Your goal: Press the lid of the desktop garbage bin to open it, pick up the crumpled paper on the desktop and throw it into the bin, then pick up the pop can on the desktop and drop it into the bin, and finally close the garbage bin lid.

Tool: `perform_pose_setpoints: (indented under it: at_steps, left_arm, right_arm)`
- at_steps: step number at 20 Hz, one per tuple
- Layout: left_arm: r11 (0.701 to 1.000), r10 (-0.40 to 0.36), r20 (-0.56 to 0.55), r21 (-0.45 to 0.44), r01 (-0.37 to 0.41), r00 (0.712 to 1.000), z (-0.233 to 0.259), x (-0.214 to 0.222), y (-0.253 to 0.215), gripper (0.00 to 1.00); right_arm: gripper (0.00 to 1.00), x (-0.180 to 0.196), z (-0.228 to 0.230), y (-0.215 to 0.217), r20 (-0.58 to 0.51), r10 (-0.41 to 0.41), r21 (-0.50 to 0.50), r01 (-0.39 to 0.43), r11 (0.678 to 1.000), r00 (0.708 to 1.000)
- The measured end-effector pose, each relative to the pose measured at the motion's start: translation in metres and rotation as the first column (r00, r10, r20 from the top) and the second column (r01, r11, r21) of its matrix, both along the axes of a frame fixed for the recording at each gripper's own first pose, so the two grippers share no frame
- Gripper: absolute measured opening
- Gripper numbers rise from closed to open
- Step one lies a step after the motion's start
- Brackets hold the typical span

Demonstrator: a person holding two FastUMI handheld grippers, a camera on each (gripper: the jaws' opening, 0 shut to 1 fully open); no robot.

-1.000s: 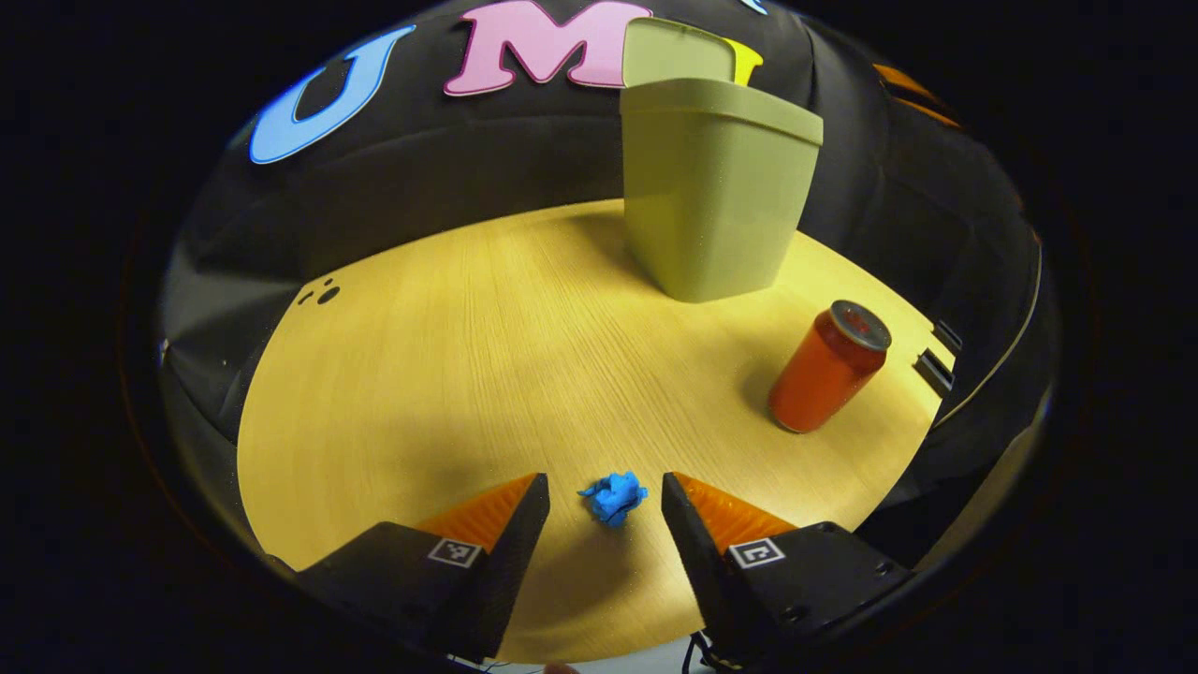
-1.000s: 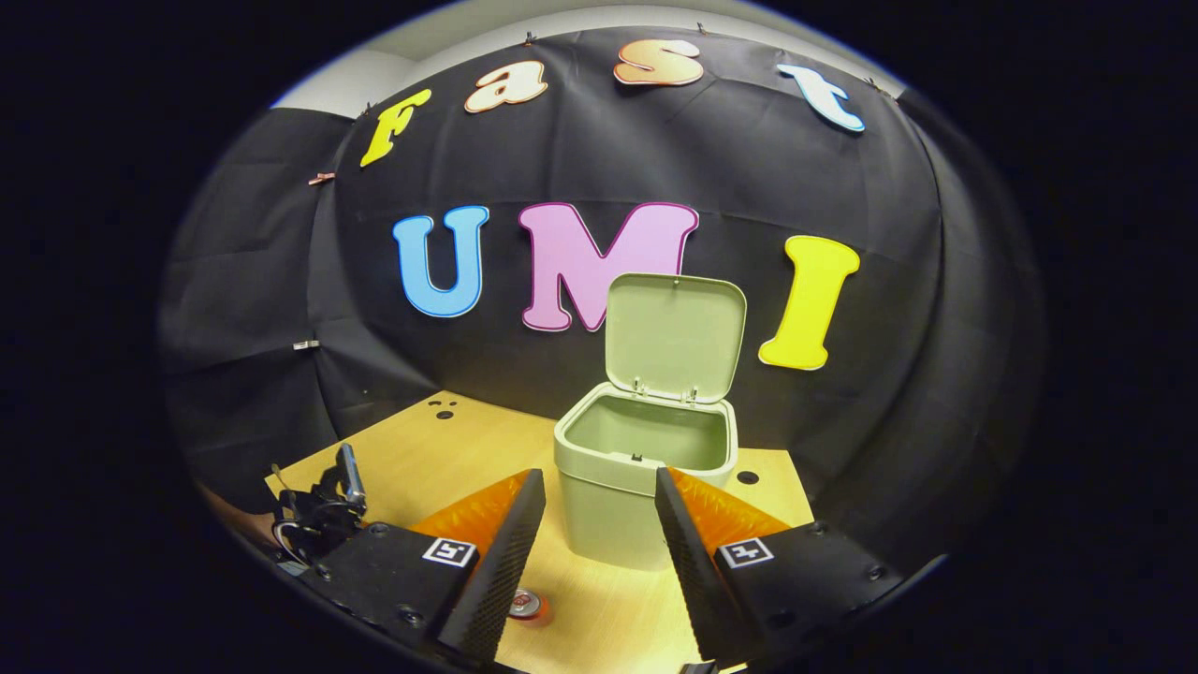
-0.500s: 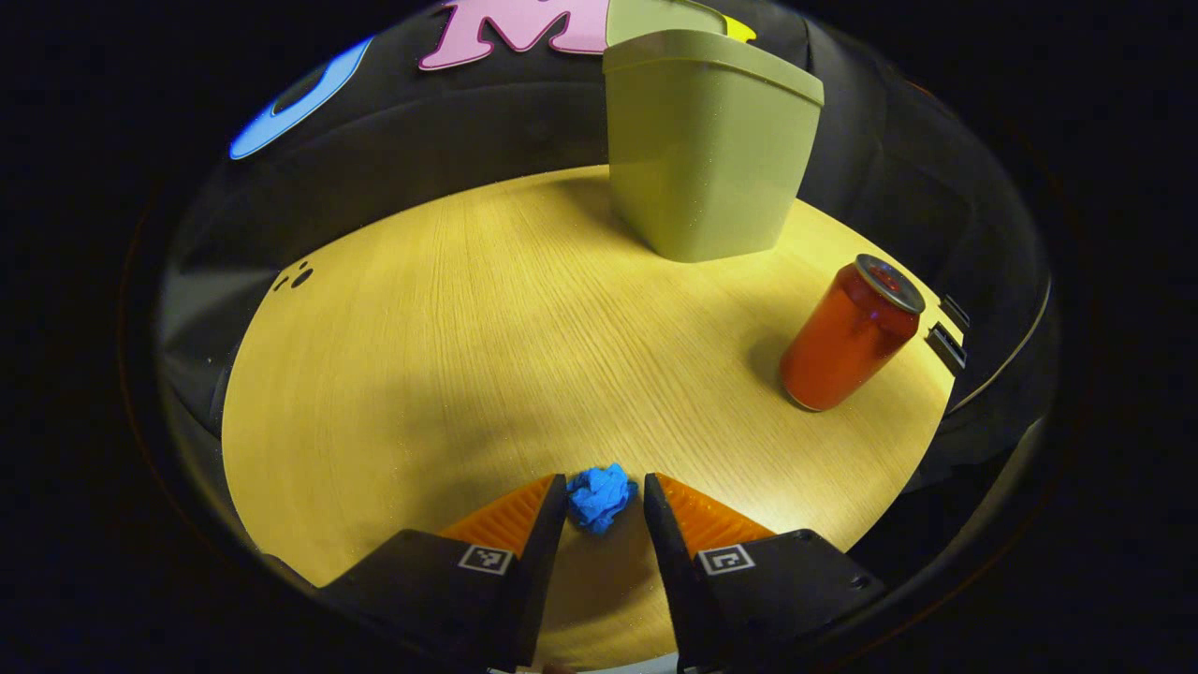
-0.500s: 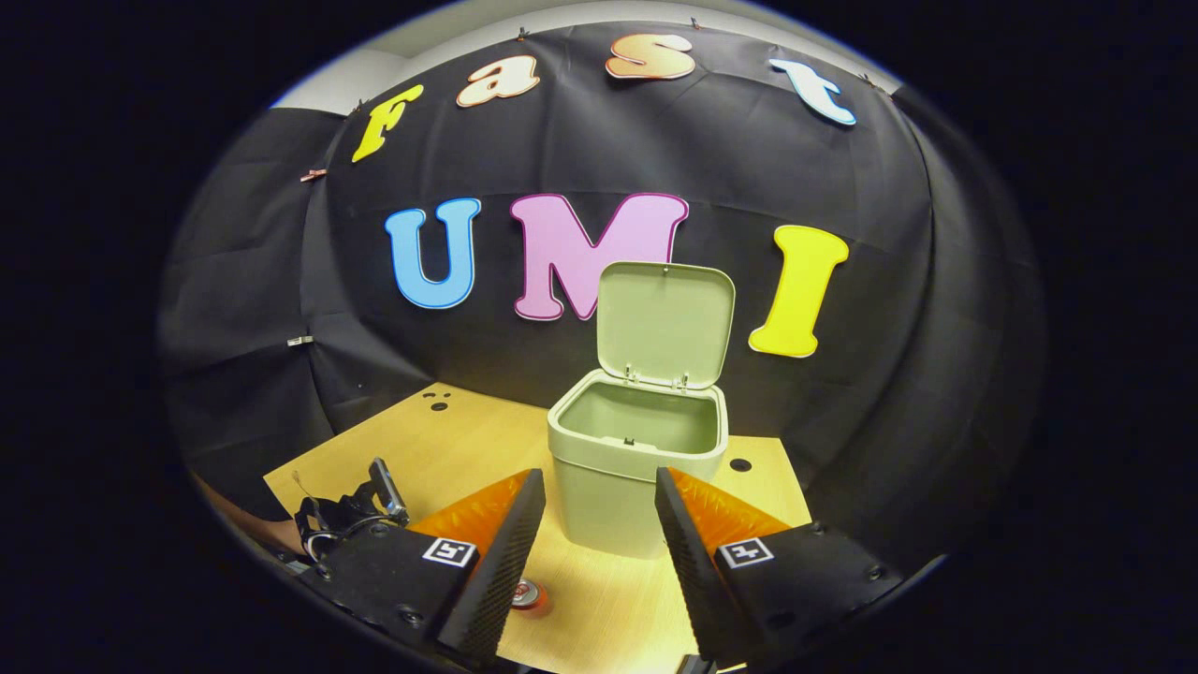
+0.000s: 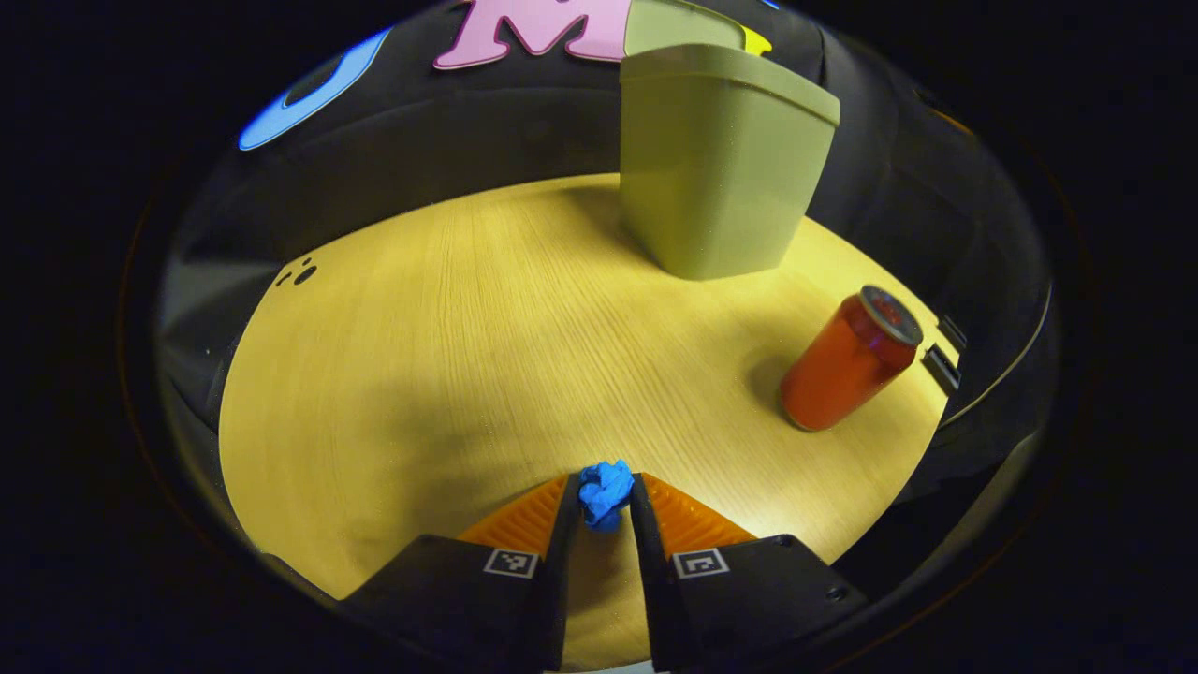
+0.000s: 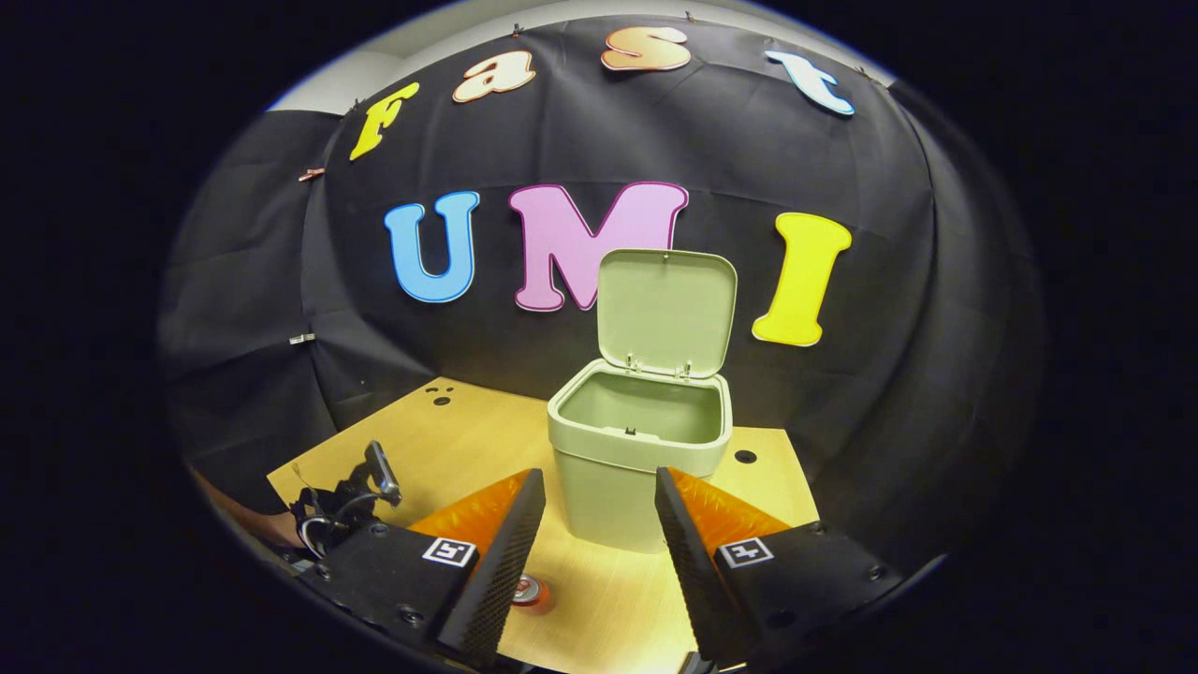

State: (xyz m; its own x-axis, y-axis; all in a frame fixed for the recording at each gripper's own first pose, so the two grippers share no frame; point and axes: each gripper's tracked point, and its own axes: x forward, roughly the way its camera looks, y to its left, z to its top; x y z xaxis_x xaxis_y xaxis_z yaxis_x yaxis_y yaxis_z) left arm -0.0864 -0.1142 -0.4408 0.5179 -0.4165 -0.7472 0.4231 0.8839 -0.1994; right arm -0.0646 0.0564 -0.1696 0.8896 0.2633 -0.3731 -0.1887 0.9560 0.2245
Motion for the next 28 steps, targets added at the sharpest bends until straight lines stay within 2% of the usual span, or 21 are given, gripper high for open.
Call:
perform_pose_setpoints:
  at_steps: [5, 6, 8, 12, 13, 15, 20, 24, 25, 26, 28]
  left_arm:
    - [0.996, 0.054, 0.124, -0.073, -0.045, 0.991, 0.069, 0.033, 0.004, 0.38]
    - [0.995, 0.065, 0.153, -0.089, -0.052, 0.986, 0.085, 0.041, 0.003, 0.42]
    - [0.990, 0.088, 0.204, -0.122, -0.063, 0.975, 0.117, 0.052, 0.004, 0.34]
    - [0.978, 0.132, 0.312, -0.195, -0.072, 0.941, 0.184, 0.078, 0.005, 0.33]
    - [0.974, 0.145, 0.340, -0.216, -0.073, 0.929, 0.201, 0.085, 0.005, 0.38]
    - [0.965, 0.166, 0.392, -0.254, -0.067, 0.905, 0.237, 0.099, 0.003, 0.37]
    - [0.941, 0.190, 0.494, -0.339, -0.013, 0.848, 0.308, 0.133, -0.017, 0.37]
    - [0.938, 0.157, 0.557, -0.342, 0.053, 0.816, 0.337, 0.158, -0.044, 0.37]
    - [0.939, 0.143, 0.571, -0.336, 0.071, 0.808, 0.341, 0.163, -0.053, 0.33]
    - [0.940, 0.127, 0.584, -0.329, 0.091, 0.802, 0.344, 0.167, -0.062, 0.37]
    - [0.939, 0.097, 0.607, -0.319, 0.130, 0.788, 0.349, 0.177, -0.081, 0.37]
  right_arm:
    - [0.78, 0.001, -0.006, 0.012, -0.007, 0.035, 0.015, -0.035, 0.999, 0.999]
    - [0.78, 0.002, -0.009, 0.014, -0.009, 0.041, 0.020, -0.040, 0.999, 0.999]
    - [0.78, 0.003, -0.012, 0.019, -0.017, 0.054, 0.026, -0.053, 0.998, 0.998]
    - [0.79, 0.000, -0.024, 0.030, -0.037, 0.088, 0.040, -0.087, 0.995, 0.995]
    - [0.79, -0.001, -0.026, 0.032, -0.041, 0.094, 0.047, -0.093, 0.995, 0.995]
    - [0.80, -0.004, -0.031, 0.037, -0.051, 0.107, 0.058, -0.104, 0.993, 0.993]
    - [0.80, -0.013, -0.042, 0.044, -0.078, 0.134, 0.064, -0.129, 0.990, 0.988]
    - [0.80, -0.016, -0.047, 0.046, -0.088, 0.140, 0.063, -0.135, 0.989, 0.986]
    - [0.80, -0.017, -0.048, 0.046, -0.089, 0.139, 0.063, -0.134, 0.989, 0.986]
    - [0.80, -0.018, -0.048, 0.047, -0.091, 0.138, 0.063, -0.133, 0.989, 0.986]
    - [0.80, -0.020, -0.051, 0.045, -0.097, 0.135, 0.064, -0.129, 0.989, 0.986]
